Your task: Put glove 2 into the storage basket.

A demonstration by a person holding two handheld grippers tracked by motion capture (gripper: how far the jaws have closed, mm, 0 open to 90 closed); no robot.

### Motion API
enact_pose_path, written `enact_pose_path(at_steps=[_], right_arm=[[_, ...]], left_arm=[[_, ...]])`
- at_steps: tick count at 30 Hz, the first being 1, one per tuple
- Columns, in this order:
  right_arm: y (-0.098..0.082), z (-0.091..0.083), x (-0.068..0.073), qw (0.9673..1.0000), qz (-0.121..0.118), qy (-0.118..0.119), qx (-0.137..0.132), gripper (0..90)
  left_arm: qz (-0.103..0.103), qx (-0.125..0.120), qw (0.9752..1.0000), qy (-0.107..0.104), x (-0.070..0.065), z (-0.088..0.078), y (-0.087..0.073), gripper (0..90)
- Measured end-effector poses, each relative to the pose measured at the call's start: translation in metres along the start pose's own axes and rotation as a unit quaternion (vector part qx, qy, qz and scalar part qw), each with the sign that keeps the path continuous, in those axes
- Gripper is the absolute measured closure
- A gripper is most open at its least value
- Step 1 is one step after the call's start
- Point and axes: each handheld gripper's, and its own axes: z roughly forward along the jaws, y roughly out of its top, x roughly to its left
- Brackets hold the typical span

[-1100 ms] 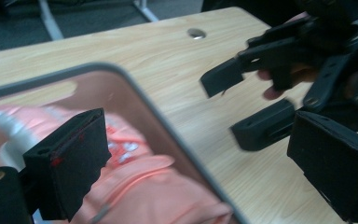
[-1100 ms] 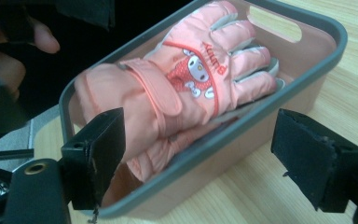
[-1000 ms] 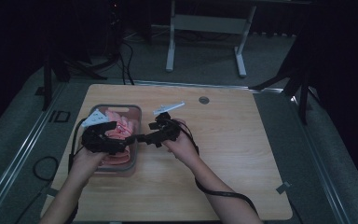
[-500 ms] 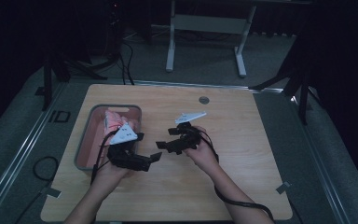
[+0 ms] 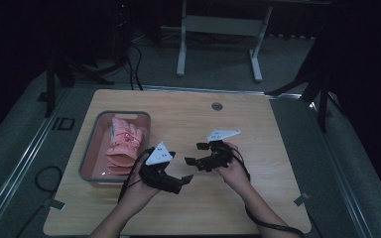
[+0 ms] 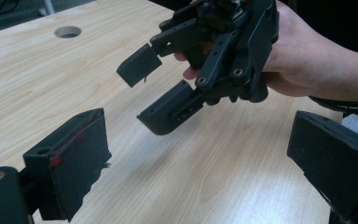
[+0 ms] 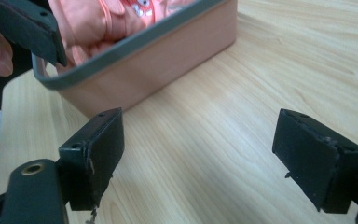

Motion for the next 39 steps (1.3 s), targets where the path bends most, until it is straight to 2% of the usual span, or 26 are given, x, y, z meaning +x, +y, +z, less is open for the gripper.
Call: enact_pose_path(at_steps=[5,10,12,15,21,27,29,33,39], right_arm=[[-0.019,-0.003,-0.001,0.9999,-0.005,0.002,0.013,16.2],[-0.032,-0.004,-0.002,0.9999,0.0,0.005,0.009,16.2],[-0.04,-0.004,-0.002,1.0,-0.008,0.005,0.004,16.1],[-0.047,-0.005,-0.003,1.0,-0.006,0.004,0.002,15.5],[-0.055,-0.006,-0.003,1.0,-0.007,0.0,0.006,15.5],[-0.064,-0.007,-0.004,0.9999,-0.006,0.0,0.01,14.9],[-0.067,-0.007,-0.005,0.9999,-0.006,-0.005,0.01,14.8],[-0.074,-0.009,-0.008,0.9999,-0.003,-0.008,0.009,14.7],[-0.082,-0.012,-0.009,0.9999,-0.001,-0.01,0.011,14.6]], left_arm=[[0.005,0.01,0.9998,-0.013,-0.005,0.012,-0.007,5.5],[0.002,0.013,0.9997,-0.022,-0.007,0.019,-0.013,5.5],[0.004,0.017,0.9996,-0.024,-0.008,0.023,-0.016,5.5],[0.001,0.019,0.9993,-0.031,-0.01,0.028,-0.021,5.5],[0.016,0.023,0.9988,-0.039,-0.017,0.039,-0.031,5.5],[0.025,0.039,0.9977,-0.049,-0.021,0.048,-0.041,5.5],[0.028,0.033,0.9976,-0.053,-0.021,0.05,-0.044,5.5],[0.047,0.04,0.9967,-0.053,-0.022,0.055,-0.051,5.5],[0.047,0.043,0.9964,-0.056,-0.021,0.062,-0.061,5.5]])
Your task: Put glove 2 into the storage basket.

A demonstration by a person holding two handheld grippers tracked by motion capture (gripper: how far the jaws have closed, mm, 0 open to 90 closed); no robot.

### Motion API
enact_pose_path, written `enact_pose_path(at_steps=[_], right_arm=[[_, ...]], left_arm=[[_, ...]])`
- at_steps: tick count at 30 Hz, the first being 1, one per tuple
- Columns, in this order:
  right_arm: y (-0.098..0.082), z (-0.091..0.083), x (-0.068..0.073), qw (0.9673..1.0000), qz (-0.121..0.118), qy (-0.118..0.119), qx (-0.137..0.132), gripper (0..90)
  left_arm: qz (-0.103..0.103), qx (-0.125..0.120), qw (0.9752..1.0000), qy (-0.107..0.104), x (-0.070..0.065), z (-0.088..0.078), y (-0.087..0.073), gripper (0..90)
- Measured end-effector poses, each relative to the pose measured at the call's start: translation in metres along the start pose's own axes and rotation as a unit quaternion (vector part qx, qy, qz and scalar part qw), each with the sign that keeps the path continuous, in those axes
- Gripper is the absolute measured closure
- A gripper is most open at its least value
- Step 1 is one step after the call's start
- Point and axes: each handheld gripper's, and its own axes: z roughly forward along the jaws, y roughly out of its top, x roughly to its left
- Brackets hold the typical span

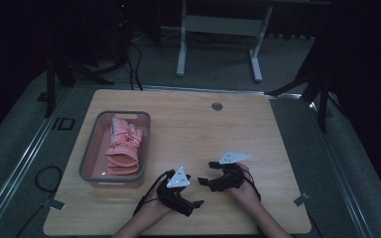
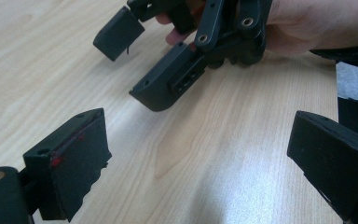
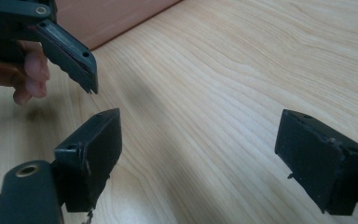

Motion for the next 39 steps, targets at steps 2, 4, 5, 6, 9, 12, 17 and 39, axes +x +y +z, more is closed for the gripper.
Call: enact_pose_path(at_steps=[2,4,5,6,9,12,17,39], right_arm=[[-0.001,-0.001,0.0,1.0,0.0,0.0,0.0,14.6],[-0.005,-0.003,0.0,1.0,-0.002,-0.004,0.002,14.6],[-0.006,-0.004,-0.001,1.0,-0.002,-0.005,0.001,14.6],[-0.007,-0.005,-0.001,1.0,-0.003,-0.005,0.0,14.6],[-0.011,-0.009,0.0,1.0,-0.005,-0.007,-0.002,14.7],[-0.014,-0.013,0.001,0.9999,-0.008,-0.007,-0.006,14.7],[-0.02,-0.02,0.001,0.9998,-0.011,-0.011,-0.013,14.6],[-0.023,-0.024,-0.004,0.9994,-0.003,-0.028,-0.022,14.7]], left_arm=[[0.006,0.002,1.0,0.002,0.0,0.002,-0.002,5.5],[0.01,0.005,0.9999,0.005,0.0,0.004,-0.005,5.5],[0.006,0.008,0.9999,0.002,0.0,0.005,-0.006,5.5],[0.003,0.01,0.9999,0.001,0.0,0.006,-0.006,5.5],[0.002,0.013,0.9999,-0.002,0.0,0.007,-0.008,5.5],[0.008,0.009,0.9999,0.002,-0.001,0.007,-0.01,5.5],[0.013,0.012,0.9998,0.002,-0.004,0.009,-0.014,5.5],[0.028,0.011,0.9995,0.008,-0.009,0.01,-0.019,5.5]])
